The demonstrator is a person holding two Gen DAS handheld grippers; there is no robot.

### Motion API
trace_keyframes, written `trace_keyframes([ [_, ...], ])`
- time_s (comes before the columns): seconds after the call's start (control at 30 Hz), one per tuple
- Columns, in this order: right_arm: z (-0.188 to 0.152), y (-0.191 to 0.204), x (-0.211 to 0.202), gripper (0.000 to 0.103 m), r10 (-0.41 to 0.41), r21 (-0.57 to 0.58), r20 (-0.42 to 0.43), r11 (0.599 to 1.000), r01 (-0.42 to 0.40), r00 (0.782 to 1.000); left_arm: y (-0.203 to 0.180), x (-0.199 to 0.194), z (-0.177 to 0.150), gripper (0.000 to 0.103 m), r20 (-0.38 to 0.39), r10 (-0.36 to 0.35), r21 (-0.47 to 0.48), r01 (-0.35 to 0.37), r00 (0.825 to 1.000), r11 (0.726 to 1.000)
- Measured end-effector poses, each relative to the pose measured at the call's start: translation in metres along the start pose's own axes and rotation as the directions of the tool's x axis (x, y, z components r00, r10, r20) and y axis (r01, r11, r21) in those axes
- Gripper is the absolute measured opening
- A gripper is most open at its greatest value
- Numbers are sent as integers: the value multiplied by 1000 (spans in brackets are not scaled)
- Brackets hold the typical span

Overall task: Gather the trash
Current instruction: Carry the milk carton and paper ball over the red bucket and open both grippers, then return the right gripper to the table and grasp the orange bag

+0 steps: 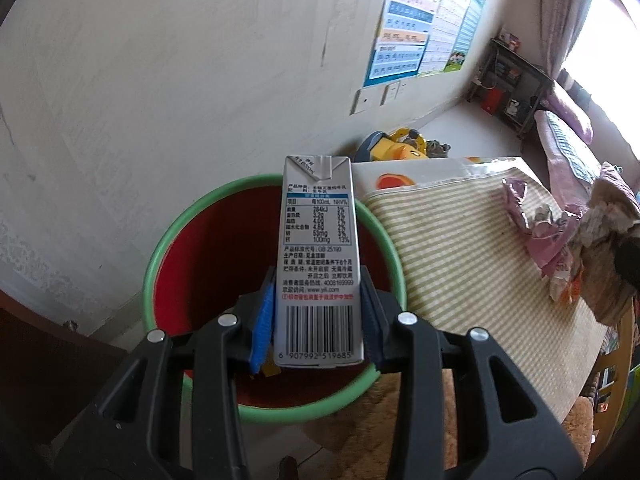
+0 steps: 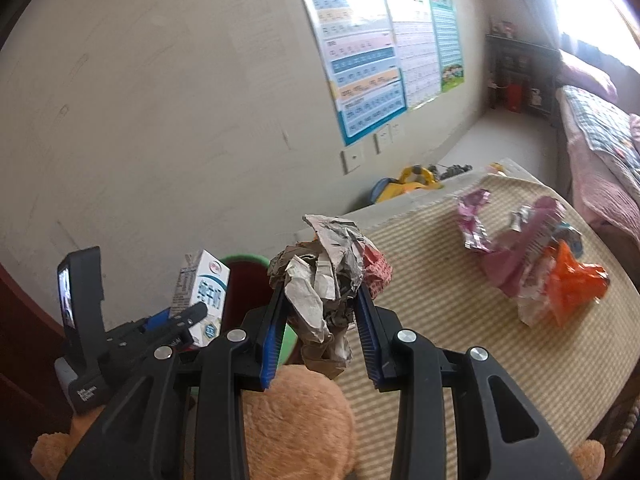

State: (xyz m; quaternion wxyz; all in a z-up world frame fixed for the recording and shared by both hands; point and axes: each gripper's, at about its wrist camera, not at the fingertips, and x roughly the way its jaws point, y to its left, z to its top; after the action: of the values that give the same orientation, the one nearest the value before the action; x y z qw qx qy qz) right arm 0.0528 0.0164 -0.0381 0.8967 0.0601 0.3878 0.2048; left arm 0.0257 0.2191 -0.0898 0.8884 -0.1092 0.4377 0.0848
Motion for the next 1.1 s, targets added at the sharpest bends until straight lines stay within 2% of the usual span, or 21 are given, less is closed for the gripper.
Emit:
trace_keyframes([
  [0.27,7,30,31,33,77,-37,-62,996,-80,995,23,11,-3,37,-35,3,-39,-4,999,999],
  [0.53,7,49,74,34,140,-17,-159,989,-144,977,42,21,-6,36,-68,-4,-82,-1,998,997],
  [0.63,7,55,88,37,166,-12,-194,985,-171,967,48,24,-5,37,-76,7,-97,-15,997,995],
  [0.67,7,57,93,43,175,-10,-206,983,-181,963,51,25,-5,39,-76,16,-109,-24,997,994],
  [0.73,7,60,98,52,191,-3,-220,980,-197,957,55,26,-5,57,-73,23,-129,-32,997,991],
  [0.77,6,61,100,60,199,-1,-222,979,-204,955,57,25,-6,66,-70,28,-142,-38,997,989],
  [0.8,5,61,100,64,202,1,-222,978,-207,954,59,25,-7,69,-68,31,-152,-41,997,987],
  [0.83,4,61,100,68,201,3,-221,979,-206,954,60,25,-7,71,-70,35,-159,-46,997,986],
  [0.97,1,48,95,69,188,29,-210,982,-186,959,58,27,-8,72,-86,44,-149,-57,995,987],
  [1.1,2,2,73,70,112,105,-144,990,-97,983,44,23,-5,72,-74,55,-100,-63,996,993],
])
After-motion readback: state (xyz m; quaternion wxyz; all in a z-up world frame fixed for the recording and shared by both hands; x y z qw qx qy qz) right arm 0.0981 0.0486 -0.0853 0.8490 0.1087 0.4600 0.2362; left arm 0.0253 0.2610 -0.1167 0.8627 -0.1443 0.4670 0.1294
